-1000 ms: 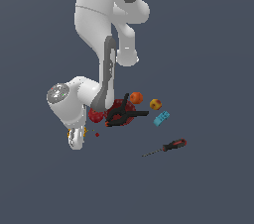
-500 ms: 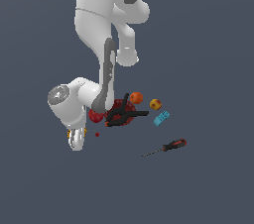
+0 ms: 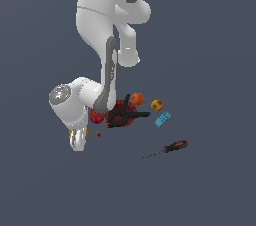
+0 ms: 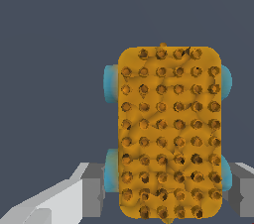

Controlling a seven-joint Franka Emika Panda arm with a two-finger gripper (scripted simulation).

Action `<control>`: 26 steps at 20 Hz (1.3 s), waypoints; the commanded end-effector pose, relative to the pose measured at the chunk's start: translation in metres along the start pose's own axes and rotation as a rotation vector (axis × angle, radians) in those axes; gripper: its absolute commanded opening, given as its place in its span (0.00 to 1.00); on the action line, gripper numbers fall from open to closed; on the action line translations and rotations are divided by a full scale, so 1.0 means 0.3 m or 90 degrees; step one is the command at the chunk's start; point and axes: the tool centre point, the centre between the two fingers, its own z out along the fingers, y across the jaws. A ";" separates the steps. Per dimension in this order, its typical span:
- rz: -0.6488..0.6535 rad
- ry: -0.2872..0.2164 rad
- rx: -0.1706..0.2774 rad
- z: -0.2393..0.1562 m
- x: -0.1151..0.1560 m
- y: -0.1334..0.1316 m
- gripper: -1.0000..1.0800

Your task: Pick up a designated object from a clutter of objects.

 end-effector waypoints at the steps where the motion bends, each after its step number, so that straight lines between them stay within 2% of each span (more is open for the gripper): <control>1: 0.000 0.000 0.001 -0.018 -0.017 0.001 0.00; 11: 0.000 -0.001 0.001 -0.163 -0.167 0.037 0.00; 26: 0.000 0.000 0.001 -0.548 -0.556 0.125 0.00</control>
